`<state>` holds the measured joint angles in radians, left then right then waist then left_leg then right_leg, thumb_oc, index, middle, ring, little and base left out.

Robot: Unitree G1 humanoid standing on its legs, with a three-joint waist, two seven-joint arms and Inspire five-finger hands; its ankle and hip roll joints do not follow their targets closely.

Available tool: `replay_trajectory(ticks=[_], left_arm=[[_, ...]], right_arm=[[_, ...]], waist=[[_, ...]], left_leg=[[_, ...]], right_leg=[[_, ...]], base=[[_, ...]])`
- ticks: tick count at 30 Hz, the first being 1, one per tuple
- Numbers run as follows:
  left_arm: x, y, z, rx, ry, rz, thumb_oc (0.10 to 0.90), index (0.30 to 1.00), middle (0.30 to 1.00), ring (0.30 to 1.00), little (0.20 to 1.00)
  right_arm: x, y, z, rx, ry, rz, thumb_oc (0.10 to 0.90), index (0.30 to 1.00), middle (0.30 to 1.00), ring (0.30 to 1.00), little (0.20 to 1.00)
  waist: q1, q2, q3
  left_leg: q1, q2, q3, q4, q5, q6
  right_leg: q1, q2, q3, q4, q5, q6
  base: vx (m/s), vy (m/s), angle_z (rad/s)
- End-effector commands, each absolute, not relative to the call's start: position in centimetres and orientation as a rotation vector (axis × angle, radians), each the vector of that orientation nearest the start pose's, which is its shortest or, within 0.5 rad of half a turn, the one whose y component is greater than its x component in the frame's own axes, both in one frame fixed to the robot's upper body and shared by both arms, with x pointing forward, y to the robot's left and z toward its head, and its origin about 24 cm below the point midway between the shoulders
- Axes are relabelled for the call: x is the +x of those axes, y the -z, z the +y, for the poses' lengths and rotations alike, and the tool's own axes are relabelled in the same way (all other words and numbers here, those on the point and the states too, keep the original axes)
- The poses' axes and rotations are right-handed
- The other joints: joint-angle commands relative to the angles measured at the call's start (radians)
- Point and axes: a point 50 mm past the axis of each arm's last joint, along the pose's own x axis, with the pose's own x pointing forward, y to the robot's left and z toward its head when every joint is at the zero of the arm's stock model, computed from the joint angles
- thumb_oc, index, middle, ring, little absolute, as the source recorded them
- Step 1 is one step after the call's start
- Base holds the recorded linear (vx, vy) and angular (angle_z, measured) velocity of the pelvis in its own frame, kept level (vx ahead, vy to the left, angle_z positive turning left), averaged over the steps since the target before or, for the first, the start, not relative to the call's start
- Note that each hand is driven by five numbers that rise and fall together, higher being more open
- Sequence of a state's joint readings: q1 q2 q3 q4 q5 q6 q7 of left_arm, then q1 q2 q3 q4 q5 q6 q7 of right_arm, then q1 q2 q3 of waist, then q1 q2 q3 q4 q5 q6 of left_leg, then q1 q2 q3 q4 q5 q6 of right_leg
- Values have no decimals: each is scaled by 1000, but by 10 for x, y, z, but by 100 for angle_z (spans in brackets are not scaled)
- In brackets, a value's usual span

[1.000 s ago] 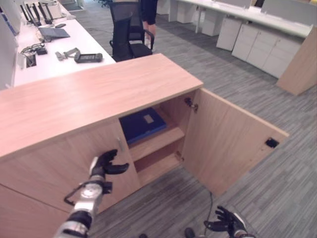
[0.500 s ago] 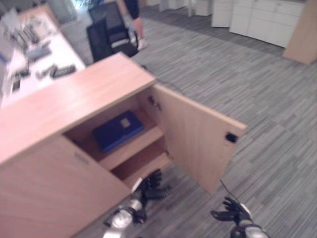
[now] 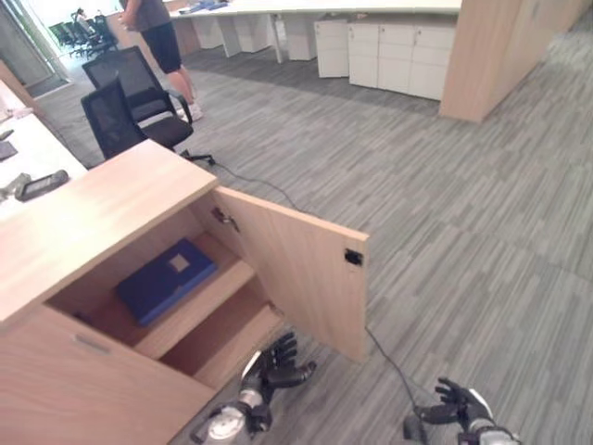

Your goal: Put the empty folder in the office cabinet

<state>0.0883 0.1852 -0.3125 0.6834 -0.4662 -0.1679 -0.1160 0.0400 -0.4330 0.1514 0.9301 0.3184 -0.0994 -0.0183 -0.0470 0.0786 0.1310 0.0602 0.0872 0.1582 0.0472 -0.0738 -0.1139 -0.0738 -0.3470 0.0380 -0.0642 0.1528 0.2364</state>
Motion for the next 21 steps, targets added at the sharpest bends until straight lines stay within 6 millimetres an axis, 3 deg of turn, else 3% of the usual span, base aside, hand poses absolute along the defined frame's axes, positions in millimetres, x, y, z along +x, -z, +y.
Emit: replay_trajectory(ticks=[1, 10, 16, 21], left_arm=[[192, 90, 176, -125, 119, 516, 800, 900, 900, 900, 900], [164, 115, 194, -29, 83, 679, 800, 900, 900, 900, 900], [150, 127, 205, 17, 55, 767, 800, 900, 900, 900, 900], [137, 134, 214, 46, 36, 827, 800, 900, 900, 900, 900]], right_arm=[[174, 100, -279, -152, 224, 717, 800, 900, 900, 900, 900], [181, 97, -271, -105, 230, 676, 800, 900, 900, 900, 900], [203, 82, -274, -89, 248, 593, 800, 900, 900, 900, 900], [232, 57, -279, -89, 259, 476, 800, 900, 900, 900, 900]], waist=[[5, -33, 0], [-1, -46, -33], [12, -60, -53], [27, -72, -66]], left_leg=[[-72, 42, -3, 56, 85, -14], [27, 36, -21, -75, 97, -6], [64, 35, -25, -111, 93, -2], [74, 34, -31, -117, 85, 1]], right_leg=[[188, 195, -123, -13, -195, -91], [213, 205, -128, 1, -197, -90], [232, 203, -138, 7, -203, -85], [239, 201, -145, 6, -204, -80]], base=[[53, -5, -39], [84, 10, 7], [46, 28, 8], [15, 17, 2]])
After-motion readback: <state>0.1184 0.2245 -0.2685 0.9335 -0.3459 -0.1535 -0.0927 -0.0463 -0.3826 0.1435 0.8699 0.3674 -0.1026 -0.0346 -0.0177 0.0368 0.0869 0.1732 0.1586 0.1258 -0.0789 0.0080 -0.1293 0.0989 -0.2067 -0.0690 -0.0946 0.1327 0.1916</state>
